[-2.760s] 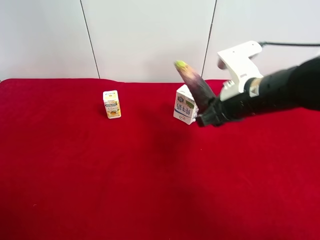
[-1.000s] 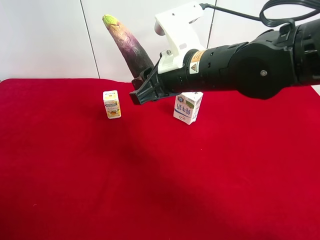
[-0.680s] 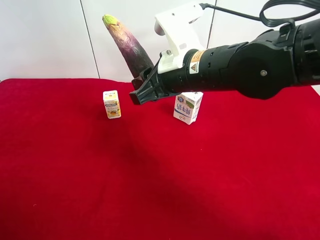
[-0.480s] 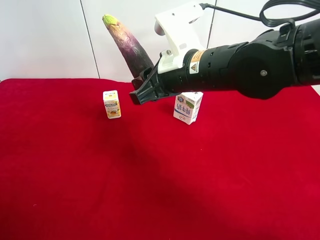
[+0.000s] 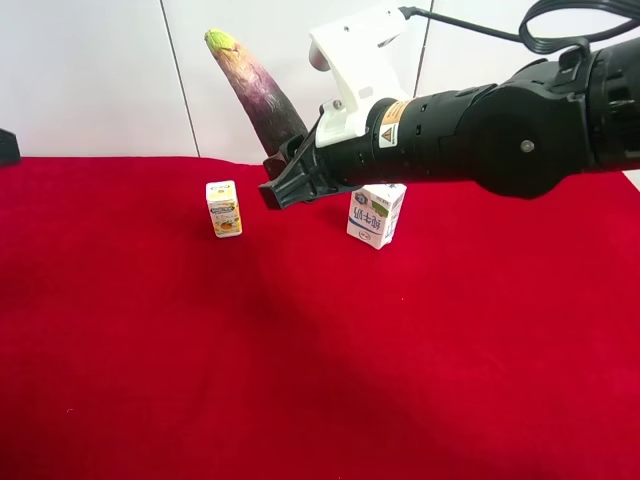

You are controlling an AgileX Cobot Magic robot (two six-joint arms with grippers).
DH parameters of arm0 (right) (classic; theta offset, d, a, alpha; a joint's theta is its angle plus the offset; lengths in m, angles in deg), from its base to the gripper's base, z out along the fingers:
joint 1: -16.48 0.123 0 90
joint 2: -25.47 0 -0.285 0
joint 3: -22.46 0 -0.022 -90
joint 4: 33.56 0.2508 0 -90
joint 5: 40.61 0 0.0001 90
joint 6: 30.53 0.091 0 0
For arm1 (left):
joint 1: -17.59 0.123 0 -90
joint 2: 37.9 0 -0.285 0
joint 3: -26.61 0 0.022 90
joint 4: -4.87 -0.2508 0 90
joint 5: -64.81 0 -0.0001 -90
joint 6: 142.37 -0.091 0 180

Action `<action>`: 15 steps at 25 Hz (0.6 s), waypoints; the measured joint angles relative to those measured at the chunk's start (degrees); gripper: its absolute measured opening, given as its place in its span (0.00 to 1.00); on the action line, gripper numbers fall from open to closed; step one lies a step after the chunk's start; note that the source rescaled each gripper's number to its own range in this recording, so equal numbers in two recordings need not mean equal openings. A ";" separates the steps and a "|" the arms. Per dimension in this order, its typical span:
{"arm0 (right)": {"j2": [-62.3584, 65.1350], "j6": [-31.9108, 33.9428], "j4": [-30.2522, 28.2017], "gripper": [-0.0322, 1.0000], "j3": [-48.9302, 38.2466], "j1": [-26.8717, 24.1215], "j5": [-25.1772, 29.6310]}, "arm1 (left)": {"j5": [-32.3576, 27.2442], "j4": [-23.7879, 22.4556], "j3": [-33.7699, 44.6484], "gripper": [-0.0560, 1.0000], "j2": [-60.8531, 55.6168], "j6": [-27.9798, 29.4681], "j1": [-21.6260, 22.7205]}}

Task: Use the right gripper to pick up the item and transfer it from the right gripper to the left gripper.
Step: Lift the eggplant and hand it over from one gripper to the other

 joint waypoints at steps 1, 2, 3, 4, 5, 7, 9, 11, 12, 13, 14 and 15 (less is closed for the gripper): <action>0.00 0.00 0.00 0.04 0.00 0.00 0.00 | 0.48 0.56 0.00 1.00 0.45 -0.63 0.00; 0.00 0.00 0.00 0.04 0.00 0.00 0.00 | 0.85 1.25 0.00 1.00 1.20 -1.37 0.00; 0.00 0.00 0.00 0.04 0.00 0.00 0.00 | 1.24 2.01 0.00 1.00 2.23 -2.17 0.00; 0.00 0.00 0.00 0.04 0.00 0.00 0.00 | 1.79 2.75 0.00 1.00 3.16 -3.18 0.00; 0.00 0.00 0.00 0.04 0.00 0.00 0.00 | 2.45 3.55 0.00 1.00 4.33 -4.27 0.00; 0.00 0.00 0.00 0.04 0.00 0.00 0.00 | 3.70 5.01 0.00 1.00 6.79 -6.03 0.00; 0.00 0.00 0.00 0.04 0.00 0.00 0.00 | 3.97 6.26 -0.51 1.00 8.90 -7.73 0.00; 0.00 0.00 0.00 0.04 0.00 0.00 0.00 | 4.30 7.75 -1.62 1.00 10.92 -9.06 -0.21; 0.00 0.00 0.00 0.04 0.00 0.00 0.00 | 4.84 7.92 -2.37 1.00 11.99 -9.60 -0.83; 0.00 0.00 0.00 0.04 0.00 0.00 0.00 | 5.57 8.03 -3.17 1.00 13.08 -9.88 -1.57; 0.00 0.00 0.00 0.04 0.00 0.00 0.00 | 6.12 8.14 -3.99 1.00 14.18 -9.99 -2.67; 0.00 0.00 0.00 0.04 0.00 0.00 0.00 | 6.55 8.27 -4.65 1.00 15.11 -10.01 -3.94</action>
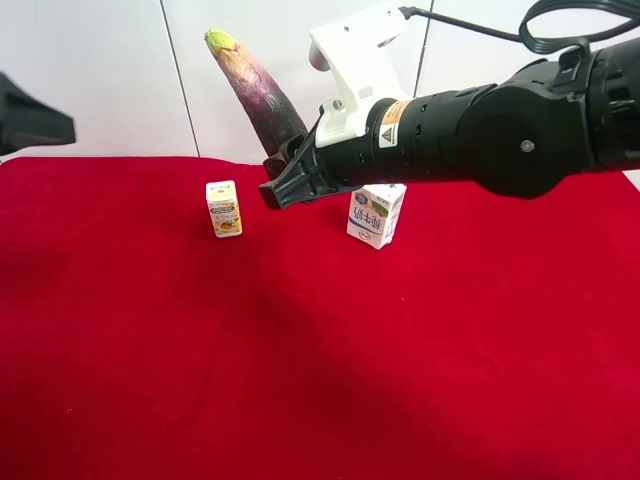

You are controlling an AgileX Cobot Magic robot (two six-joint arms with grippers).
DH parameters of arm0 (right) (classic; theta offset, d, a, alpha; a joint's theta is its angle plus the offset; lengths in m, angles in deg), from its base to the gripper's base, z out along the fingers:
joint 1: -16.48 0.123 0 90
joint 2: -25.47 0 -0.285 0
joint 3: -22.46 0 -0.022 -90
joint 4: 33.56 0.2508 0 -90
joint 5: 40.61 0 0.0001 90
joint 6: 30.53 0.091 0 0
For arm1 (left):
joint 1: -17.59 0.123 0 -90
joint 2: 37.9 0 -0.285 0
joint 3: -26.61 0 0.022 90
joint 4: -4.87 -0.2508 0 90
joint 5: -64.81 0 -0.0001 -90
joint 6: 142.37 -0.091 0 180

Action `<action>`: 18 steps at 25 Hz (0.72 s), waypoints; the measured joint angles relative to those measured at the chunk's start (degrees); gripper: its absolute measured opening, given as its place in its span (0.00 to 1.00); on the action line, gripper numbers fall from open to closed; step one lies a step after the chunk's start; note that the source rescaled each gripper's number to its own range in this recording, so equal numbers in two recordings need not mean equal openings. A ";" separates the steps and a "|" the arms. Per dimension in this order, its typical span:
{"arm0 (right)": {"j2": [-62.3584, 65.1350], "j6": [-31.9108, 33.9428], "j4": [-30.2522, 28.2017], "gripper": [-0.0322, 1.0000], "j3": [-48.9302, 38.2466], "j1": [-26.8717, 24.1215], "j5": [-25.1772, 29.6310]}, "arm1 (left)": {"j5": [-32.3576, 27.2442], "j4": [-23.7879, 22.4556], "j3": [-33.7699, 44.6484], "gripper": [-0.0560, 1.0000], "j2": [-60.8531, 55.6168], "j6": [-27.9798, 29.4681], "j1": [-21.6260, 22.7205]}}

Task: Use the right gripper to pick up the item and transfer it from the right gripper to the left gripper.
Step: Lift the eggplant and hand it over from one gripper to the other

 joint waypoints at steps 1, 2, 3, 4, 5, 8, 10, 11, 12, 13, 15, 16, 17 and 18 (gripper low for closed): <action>0.00 0.00 0.00 0.04 0.00 0.00 0.00 | 0.38 0.06 -0.72 1.00 1.14 -0.05 -1.35; 0.00 0.00 0.00 0.04 0.00 0.00 0.00 | 0.96 0.20 -1.28 1.00 2.24 -0.05 -2.53; 0.00 0.00 0.00 0.04 0.00 0.00 0.00 | 1.81 0.25 -1.61 1.00 3.29 0.00 -4.02; 0.00 0.00 0.00 0.04 0.00 0.00 0.00 | 2.39 0.25 -1.96 1.00 4.09 0.10 -5.56; 0.00 0.00 0.00 0.04 0.00 0.00 0.00 | 3.64 0.26 -2.02 1.00 4.96 0.32 -6.90; 0.00 0.00 0.00 0.04 0.00 0.00 0.05 | 7.34 0.31 -2.08 1.00 6.61 1.06 -12.16; 0.00 0.00 0.00 0.04 0.00 0.00 0.05 | 10.12 0.31 -2.08 1.00 6.96 1.41 -15.59; 0.00 0.00 0.00 0.04 0.00 0.00 0.05 | 11.26 0.31 -2.13 1.00 6.96 1.58 -17.43; 0.00 0.00 0.00 0.04 0.00 0.00 0.05 | 12.51 0.31 -2.21 1.00 6.96 1.95 -19.15; 0.00 0.00 0.00 0.04 0.00 0.00 0.05 | 13.27 0.31 -2.56 1.00 7.07 2.40 -20.47; 0.00 0.05 0.00 0.04 0.00 0.00 0.05 | 14.09 0.31 -3.63 1.00 7.33 3.50 -23.22; 0.00 0.05 0.00 0.04 0.00 0.00 0.05 | 14.29 0.31 -4.46 1.00 7.59 3.75 -24.21; 0.00 0.05 0.00 0.04 0.00 0.00 0.05 | 14.54 0.36 -5.32 1.00 7.99 3.97 -25.32; 0.00 0.05 0.00 0.04 0.00 0.00 0.05 | 14.60 0.36 -6.06 1.00 8.44 4.12 -26.32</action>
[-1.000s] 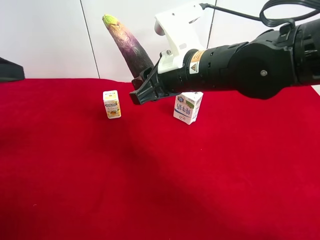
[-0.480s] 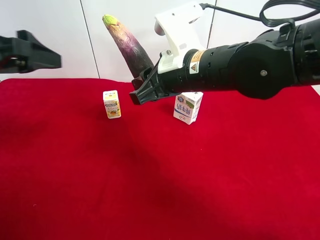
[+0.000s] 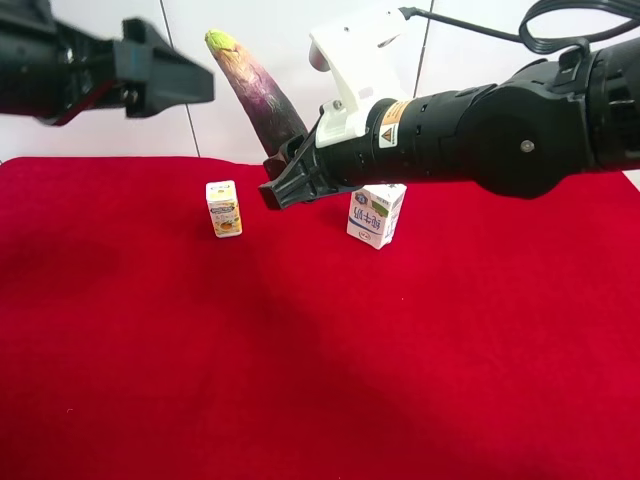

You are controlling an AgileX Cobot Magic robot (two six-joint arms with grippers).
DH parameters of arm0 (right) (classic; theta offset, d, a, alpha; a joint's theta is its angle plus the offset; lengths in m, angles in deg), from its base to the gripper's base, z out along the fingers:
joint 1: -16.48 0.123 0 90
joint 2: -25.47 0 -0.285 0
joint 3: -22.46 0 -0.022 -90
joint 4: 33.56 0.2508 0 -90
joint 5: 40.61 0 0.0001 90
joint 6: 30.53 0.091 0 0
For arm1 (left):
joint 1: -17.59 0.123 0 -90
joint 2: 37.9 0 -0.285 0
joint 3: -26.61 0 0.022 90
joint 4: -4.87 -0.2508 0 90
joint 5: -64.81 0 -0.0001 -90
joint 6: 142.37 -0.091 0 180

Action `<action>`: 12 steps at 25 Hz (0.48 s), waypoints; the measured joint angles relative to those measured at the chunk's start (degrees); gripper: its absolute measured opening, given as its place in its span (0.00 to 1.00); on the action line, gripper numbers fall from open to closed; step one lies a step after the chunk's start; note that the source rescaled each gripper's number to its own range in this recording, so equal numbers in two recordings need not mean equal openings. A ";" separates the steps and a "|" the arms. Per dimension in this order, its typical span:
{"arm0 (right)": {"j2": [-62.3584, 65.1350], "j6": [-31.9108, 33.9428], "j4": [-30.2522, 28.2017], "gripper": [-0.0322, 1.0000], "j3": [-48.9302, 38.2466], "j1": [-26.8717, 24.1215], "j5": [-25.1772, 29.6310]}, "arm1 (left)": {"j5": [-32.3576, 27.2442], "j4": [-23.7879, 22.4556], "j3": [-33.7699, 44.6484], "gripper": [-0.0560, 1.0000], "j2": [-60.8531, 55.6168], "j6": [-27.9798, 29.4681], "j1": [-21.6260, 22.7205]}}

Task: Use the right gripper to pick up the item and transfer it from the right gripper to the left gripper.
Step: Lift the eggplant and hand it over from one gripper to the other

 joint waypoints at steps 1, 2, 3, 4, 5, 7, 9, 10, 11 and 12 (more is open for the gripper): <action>0.00 0.00 0.00 0.04 0.00 0.00 0.00 | 0.23 0.00 -0.82 1.00 0.64 0.05 -0.87; 0.00 0.00 0.00 0.04 0.00 0.00 0.00 | 0.39 0.00 -1.59 1.00 1.46 0.15 -1.50; 0.00 0.00 0.00 0.04 0.00 0.00 0.00 | 0.39 0.06 -2.16 1.00 2.39 0.21 -2.10; 0.00 0.00 0.00 0.04 0.00 0.00 0.00 | 0.39 0.06 -2.79 1.00 3.24 0.21 -2.47; 0.00 0.00 0.00 0.04 0.00 0.00 0.00 | 0.39 0.06 -3.41 1.00 4.32 0.21 -2.60; 0.00 0.00 0.00 0.04 0.00 0.00 0.05 | 0.44 0.06 -4.42 1.00 6.31 0.22 -2.67; 0.00 0.00 0.00 0.04 0.00 0.00 0.11 | 0.44 0.06 -5.42 1.00 8.34 0.22 -2.67; 0.00 0.05 0.00 0.04 0.00 0.00 0.17 | 0.44 0.06 -5.83 1.00 9.19 0.22 -2.67; 0.00 0.05 0.00 0.04 0.00 0.00 0.20 | 0.60 0.06 -6.27 1.00 9.83 0.22 -2.67; 0.00 0.10 0.00 0.04 0.00 0.00 0.20 | 1.09 0.06 -6.57 1.00 10.50 0.22 -2.67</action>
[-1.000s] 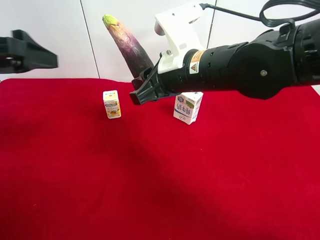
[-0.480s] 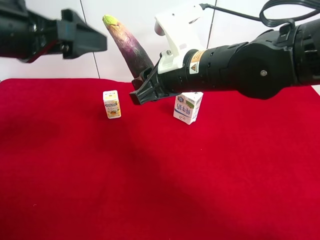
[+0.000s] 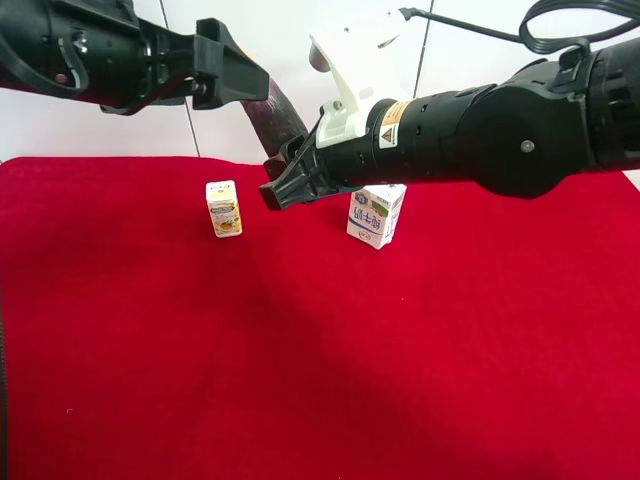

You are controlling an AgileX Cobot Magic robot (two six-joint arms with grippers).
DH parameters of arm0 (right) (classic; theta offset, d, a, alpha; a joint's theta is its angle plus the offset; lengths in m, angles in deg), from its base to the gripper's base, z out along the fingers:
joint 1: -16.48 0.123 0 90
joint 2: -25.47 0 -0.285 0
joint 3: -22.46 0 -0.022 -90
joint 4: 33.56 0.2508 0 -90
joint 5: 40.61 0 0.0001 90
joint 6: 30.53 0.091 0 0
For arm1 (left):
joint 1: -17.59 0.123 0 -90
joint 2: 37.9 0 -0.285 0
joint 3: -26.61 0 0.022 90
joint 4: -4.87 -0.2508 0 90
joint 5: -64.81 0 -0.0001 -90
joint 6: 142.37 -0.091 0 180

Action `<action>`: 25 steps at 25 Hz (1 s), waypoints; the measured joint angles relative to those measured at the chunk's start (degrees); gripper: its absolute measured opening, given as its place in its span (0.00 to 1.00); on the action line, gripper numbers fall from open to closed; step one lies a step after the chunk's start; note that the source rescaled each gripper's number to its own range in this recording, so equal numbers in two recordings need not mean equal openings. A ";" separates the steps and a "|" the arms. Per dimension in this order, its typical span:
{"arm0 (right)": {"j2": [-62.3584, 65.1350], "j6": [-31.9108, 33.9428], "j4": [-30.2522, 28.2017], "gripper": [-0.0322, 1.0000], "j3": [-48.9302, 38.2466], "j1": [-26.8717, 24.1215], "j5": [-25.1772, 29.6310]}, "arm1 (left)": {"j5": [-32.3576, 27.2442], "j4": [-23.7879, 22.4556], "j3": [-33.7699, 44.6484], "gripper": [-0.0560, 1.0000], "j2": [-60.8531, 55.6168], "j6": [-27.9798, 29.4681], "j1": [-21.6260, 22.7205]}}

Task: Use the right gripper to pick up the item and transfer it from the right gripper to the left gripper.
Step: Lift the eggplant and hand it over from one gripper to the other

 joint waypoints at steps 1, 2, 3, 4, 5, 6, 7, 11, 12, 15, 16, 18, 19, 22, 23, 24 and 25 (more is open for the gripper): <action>0.00 0.04 0.00 0.04 0.00 0.00 0.02 | 0.97 0.06 -0.06 1.00 0.47 0.00 0.00; 0.00 0.09 0.00 0.04 0.00 0.00 0.02 | 1.63 0.06 -0.06 1.00 0.81 0.00 0.00; 0.00 0.06 0.00 0.04 0.00 0.00 0.02 | 2.28 0.06 -0.06 1.00 1.16 0.00 0.00; 0.00 0.06 0.00 0.04 0.00 0.00 0.02 | 2.92 0.06 -0.06 1.00 1.42 0.00 0.00; 0.00 0.11 0.00 0.04 0.00 0.00 0.02 | 3.64 0.06 -0.06 1.00 1.61 0.00 0.00; 0.00 0.11 0.00 0.04 0.00 0.00 0.02 | 4.20 0.06 -0.06 1.00 1.61 -0.05 0.00; 0.00 0.11 0.00 0.04 0.00 0.00 0.02 | 4.76 0.06 -0.06 1.00 1.66 -0.05 0.00; 0.00 0.11 0.00 0.04 0.00 0.00 -0.36 | 6.48 0.06 -0.06 1.00 1.66 -0.05 0.00; 0.00 0.11 0.00 0.04 0.00 0.00 -0.50 | 6.73 0.06 -0.06 1.00 1.66 -0.05 0.00; 0.00 0.11 0.00 0.04 0.00 0.00 -1.03 | 6.88 0.06 -0.06 1.00 1.66 -0.05 0.00; 0.00 0.11 0.00 0.04 0.00 0.15 -1.35 | 6.88 0.06 -0.06 1.00 1.66 -0.05 0.00; 0.00 0.11 0.00 0.04 0.00 1.16 -1.82 | 6.99 0.06 -0.06 1.00 1.66 -0.05 0.00; 0.00 0.11 0.00 0.04 0.00 1.90 -2.02 | 6.99 0.06 -0.06 1.00 1.71 -0.05 0.00; 0.00 0.11 0.00 0.04 0.00 4.16 -3.24 | 6.99 0.06 -0.06 1.00 2.10 -0.05 0.00; -0.07 0.11 0.00 0.04 0.00 4.65 -3.31 | 6.99 0.06 -0.06 1.00 2.22 -0.05 0.00; -0.20 0.11 0.00 0.04 0.00 5.07 -3.51 | 6.99 0.06 -0.06 1.00 2.22 -0.05 0.00; -0.39 0.11 0.00 0.04 0.00 5.22 -3.71 | 6.99 0.06 -0.06 1.00 2.22 -0.05 0.00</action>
